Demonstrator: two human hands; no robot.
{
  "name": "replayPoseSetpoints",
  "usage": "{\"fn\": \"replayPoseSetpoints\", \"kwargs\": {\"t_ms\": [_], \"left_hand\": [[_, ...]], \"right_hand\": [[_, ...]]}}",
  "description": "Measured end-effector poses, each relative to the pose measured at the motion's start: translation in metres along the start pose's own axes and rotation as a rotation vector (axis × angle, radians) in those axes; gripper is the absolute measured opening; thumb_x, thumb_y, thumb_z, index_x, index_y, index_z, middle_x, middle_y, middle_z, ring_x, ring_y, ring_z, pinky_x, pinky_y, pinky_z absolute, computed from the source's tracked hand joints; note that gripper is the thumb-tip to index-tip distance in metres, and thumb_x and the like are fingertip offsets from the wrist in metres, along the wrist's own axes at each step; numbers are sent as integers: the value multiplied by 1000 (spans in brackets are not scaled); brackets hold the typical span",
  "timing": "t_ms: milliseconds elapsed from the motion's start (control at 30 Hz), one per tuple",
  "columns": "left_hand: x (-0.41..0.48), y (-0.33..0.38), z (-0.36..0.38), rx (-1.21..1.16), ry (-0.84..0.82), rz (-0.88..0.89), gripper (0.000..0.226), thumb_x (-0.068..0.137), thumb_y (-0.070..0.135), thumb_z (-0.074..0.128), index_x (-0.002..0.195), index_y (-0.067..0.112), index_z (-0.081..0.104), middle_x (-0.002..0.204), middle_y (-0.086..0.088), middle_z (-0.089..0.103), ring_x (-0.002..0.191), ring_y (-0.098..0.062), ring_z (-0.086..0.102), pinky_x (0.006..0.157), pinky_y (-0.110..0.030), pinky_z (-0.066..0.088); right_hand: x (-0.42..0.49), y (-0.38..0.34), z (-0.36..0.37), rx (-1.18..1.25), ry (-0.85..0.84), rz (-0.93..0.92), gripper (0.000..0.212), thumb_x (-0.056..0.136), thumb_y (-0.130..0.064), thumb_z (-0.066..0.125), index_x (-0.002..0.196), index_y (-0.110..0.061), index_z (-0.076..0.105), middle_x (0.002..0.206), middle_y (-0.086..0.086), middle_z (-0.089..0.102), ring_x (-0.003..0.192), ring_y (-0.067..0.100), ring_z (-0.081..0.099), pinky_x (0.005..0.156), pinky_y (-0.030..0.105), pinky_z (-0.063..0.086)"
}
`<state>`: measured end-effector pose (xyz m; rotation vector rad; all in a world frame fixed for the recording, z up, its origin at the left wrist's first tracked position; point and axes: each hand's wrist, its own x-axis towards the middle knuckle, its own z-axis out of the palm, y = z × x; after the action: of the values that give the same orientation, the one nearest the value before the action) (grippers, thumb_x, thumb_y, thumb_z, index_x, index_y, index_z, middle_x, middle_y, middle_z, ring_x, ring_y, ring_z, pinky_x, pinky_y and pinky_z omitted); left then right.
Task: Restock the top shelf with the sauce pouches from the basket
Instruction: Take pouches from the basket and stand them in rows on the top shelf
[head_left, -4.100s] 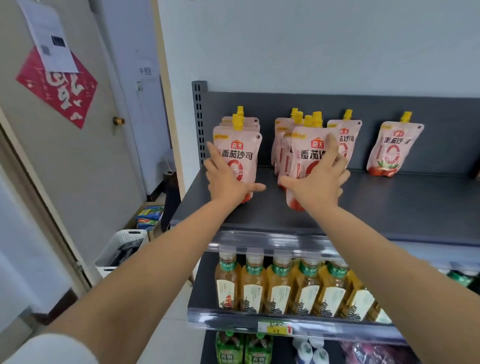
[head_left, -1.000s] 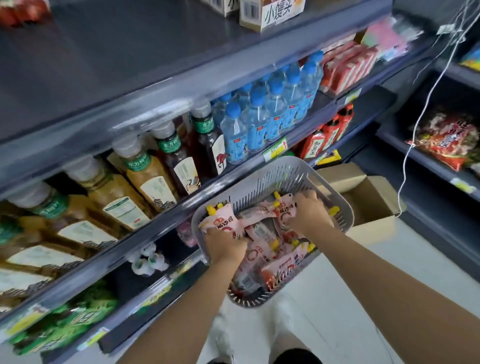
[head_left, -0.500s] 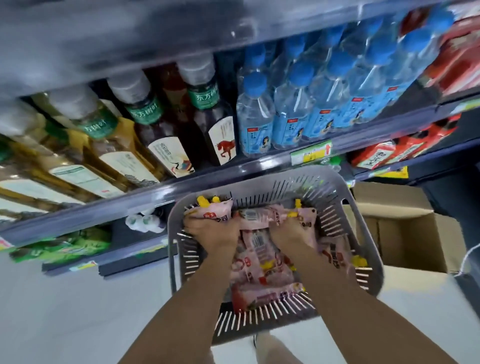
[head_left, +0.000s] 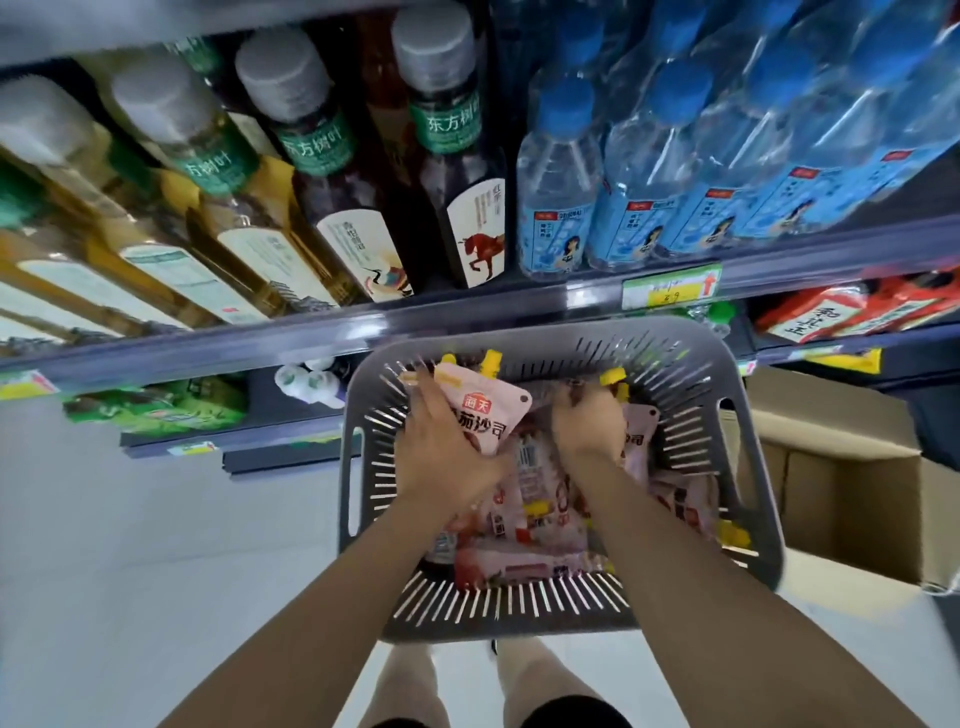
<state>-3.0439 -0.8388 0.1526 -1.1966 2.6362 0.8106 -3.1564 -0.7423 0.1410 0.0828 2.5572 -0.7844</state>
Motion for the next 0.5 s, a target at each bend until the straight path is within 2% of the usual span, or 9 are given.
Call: {"fn": "replayPoseSetpoints", "kwargs": {"t_ms": [100, 167, 267, 367, 433, 500], "left_hand": [[-6, 2, 12, 98, -26, 59, 135, 64, 64, 69, 145, 6, -23, 147, -16, 27, 134, -32, 35, 102, -43, 40], [-8, 3, 18, 132, -9, 95, 133, 68, 63, 66, 143, 5, -27, 142, -12, 31, 131, -29, 36, 102, -42, 38], [-5, 5, 21, 130, -38, 69, 135, 68, 64, 67, 143, 4, -28, 144, -11, 27, 135, -29, 30, 107, -45, 31], [-4, 1, 25, 188, -85, 57, 135, 67, 65, 67, 144, 3, -25, 148, -12, 23, 138, -30, 26, 110, -48, 25], [-5, -4, 29, 213, -177, 30, 130, 71, 66, 64, 146, 3, -21, 154, -15, 14, 141, -33, 20, 113, -49, 22], [-3, -9, 31, 209, -243, 13, 127, 72, 65, 65, 148, 4, -16, 156, -15, 8, 142, -34, 18, 113, -50, 24]], "right_hand": [[3, -13, -20, -103, -16, -125, 23, 88, -24, 54, 69, -10, 58, 73, 13, 60, 78, 33, 63, 59, 27, 37], [5, -17, -34, -174, -31, -138, 25, 87, -23, 56, 64, -12, 55, 67, 7, 54, 70, 29, 59, 59, 26, 36], [3, -30, -60, -294, -12, -209, 25, 88, -24, 56, 67, -11, 57, 60, 3, 49, 65, 27, 53, 59, 28, 39], [1, -47, -80, -526, 5, -324, 15, 88, -21, 58, 80, -9, 58, 71, 4, 52, 71, 27, 57, 58, 28, 40], [-3, -54, -89, -712, -27, -397, 7, 88, -15, 58, 84, -11, 55, 71, 3, 50, 69, 24, 53, 57, 28, 40], [-6, -55, -89, -876, -92, -404, 2, 87, -9, 58, 88, -11, 58, 73, 3, 53, 73, 24, 57, 59, 27, 41]]}}
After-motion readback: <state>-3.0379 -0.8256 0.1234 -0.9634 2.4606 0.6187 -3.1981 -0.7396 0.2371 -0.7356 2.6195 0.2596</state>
